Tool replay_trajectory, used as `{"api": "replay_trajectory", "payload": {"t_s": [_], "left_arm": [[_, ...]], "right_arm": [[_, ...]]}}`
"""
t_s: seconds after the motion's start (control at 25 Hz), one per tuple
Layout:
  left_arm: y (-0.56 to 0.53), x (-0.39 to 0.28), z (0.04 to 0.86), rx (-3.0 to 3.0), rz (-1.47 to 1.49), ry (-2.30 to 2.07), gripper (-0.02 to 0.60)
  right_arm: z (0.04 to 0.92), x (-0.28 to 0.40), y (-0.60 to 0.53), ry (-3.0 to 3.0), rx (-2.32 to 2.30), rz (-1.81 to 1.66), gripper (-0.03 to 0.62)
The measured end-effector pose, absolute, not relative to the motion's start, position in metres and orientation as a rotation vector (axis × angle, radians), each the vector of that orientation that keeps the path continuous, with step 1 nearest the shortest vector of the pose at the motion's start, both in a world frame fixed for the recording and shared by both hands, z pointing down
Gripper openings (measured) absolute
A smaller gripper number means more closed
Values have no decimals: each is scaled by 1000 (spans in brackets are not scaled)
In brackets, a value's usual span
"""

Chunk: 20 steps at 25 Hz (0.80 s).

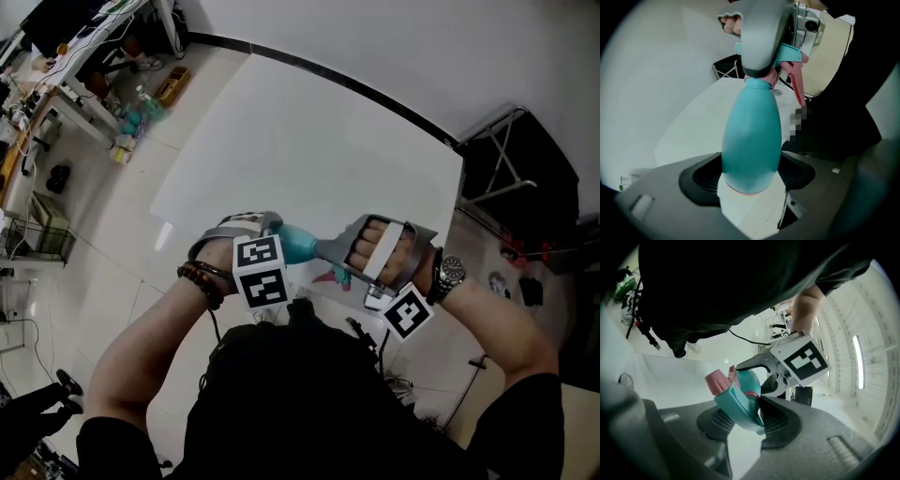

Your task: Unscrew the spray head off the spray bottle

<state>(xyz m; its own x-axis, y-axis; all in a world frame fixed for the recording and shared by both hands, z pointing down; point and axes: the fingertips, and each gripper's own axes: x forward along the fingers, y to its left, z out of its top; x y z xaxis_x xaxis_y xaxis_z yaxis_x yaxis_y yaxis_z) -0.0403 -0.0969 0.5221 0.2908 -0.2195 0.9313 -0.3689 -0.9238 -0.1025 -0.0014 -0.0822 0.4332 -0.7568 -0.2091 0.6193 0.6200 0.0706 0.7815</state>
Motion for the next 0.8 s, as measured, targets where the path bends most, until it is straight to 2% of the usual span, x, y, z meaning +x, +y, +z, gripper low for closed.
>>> {"api": "replay_trajectory", "payload": {"t_s": [0.8], "left_arm": [[-96,-75,539,2320,1695,-592,397]], "right_arm": [[421,7,-90,-1761,-333,-1751,120]]}}
